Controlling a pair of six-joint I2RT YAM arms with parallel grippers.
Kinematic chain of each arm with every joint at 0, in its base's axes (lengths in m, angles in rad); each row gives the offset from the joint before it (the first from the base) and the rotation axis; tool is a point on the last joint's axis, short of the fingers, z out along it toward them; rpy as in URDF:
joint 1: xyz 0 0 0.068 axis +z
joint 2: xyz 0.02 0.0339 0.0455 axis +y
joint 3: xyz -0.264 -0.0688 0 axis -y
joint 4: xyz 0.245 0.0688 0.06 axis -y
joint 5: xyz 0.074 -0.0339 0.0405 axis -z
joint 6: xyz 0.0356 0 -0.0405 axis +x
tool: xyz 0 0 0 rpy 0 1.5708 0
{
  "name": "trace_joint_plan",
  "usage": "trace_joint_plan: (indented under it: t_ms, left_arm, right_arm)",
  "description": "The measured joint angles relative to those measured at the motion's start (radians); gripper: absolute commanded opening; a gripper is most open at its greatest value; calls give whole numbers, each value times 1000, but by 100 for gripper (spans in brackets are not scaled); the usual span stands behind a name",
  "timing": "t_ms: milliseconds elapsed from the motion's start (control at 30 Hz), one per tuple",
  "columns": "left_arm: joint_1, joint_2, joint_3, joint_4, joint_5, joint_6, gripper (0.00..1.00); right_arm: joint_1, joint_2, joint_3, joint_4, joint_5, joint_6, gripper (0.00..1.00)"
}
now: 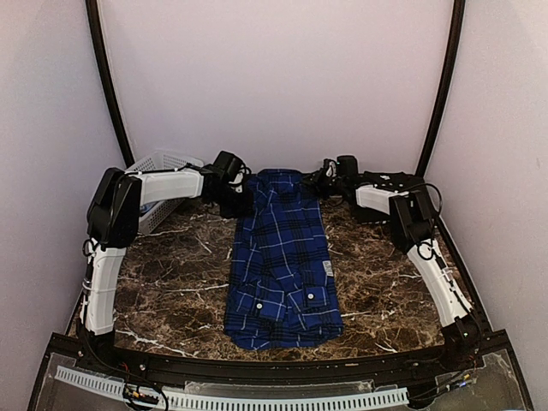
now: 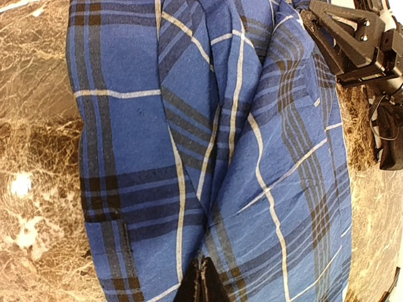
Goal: Fold and stack the long sleeve shirts
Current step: Move the rectangle-folded shirt to the center of the board, then pick up the rectangle-folded shirt from the center of the board.
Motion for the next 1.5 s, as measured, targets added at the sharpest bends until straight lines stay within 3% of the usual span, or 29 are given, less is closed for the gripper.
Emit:
trace_joint_plan:
  t_ms: [167,267,400,667,900,1067,1267,1500]
  left_arm:
    - [0,-13,-12,-7,8,3,3]
    - [0,-73,-84,5,23,0,4]
    - [-3,-231,-263,62,44,-22,6]
    - [-74,-528,-636,153,36,-100,6]
    - [-188,-741,-914,171,-10,-225,7]
    - [-251,-882,-1036,186,-33,-311,7]
    - [-369,-931,-1123,264,-29,-407,7]
    - [-496,-870,-1206,376,-37,-530,4]
  right_arm:
    - [-1,-39,-23,-24,-18,-28,40]
    - [5,-148,-125,-51,-18,-67,50]
    - [23,-393,-355,-65,-3,-145,60]
    - [176,-962,-946,-45,122,-293,67]
    - [388,-1315,-1405,-133,307,-333,68]
    - [512,-1499,-1619,-175,410,-266,64]
    - [713,-1587,-1768,-168,468,-153,58]
    - [837,-1598,-1884,-145,514,-43,51]
